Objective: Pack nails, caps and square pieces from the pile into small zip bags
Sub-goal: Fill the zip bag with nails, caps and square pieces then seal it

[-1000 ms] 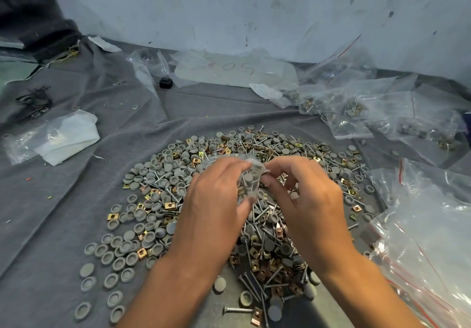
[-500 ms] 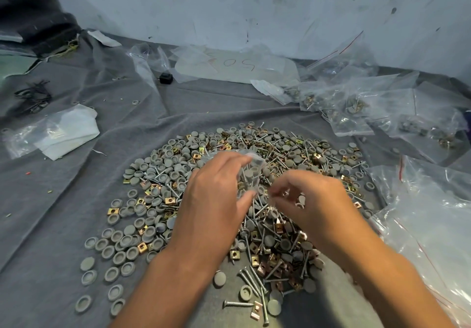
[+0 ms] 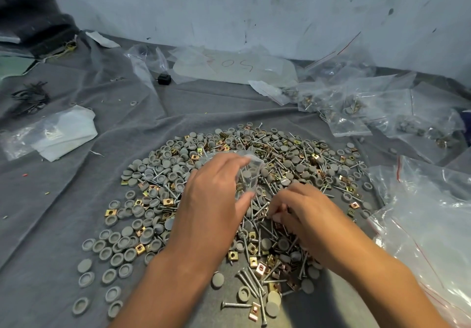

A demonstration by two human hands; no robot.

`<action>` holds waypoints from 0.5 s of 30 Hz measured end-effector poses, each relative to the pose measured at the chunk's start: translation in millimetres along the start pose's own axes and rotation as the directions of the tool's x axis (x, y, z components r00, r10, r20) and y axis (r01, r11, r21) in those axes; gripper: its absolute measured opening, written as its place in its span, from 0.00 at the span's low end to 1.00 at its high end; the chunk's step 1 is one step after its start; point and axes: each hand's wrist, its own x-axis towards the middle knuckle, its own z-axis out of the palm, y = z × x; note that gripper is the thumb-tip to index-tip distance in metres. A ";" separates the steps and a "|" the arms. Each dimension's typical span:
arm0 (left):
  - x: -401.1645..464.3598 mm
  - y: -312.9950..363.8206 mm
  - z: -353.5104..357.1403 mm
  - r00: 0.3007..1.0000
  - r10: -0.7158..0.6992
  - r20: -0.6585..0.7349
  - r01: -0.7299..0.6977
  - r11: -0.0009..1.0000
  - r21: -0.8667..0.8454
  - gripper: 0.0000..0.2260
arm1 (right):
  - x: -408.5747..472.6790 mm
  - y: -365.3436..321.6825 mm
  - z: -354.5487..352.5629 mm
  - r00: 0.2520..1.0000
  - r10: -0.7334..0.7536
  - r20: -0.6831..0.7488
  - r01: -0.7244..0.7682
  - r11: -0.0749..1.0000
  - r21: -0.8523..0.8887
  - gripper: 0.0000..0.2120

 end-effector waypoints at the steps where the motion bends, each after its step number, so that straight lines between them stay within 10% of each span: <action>1: 0.0 -0.1 -0.1 1.000 0.002 0.000 -0.002 1.000 0.001 0.27 | 1.6 -1.7 1.7 0.999 -0.003 -0.032 0.003 1.000 -0.003 0.03; 15: -0.1 0.3 -1.0 1.000 -0.002 -0.004 0.002 1.000 0.003 0.27 | 7.8 -11.5 21.8 0.997 0.011 -0.082 -0.026 0.981 -0.191 0.11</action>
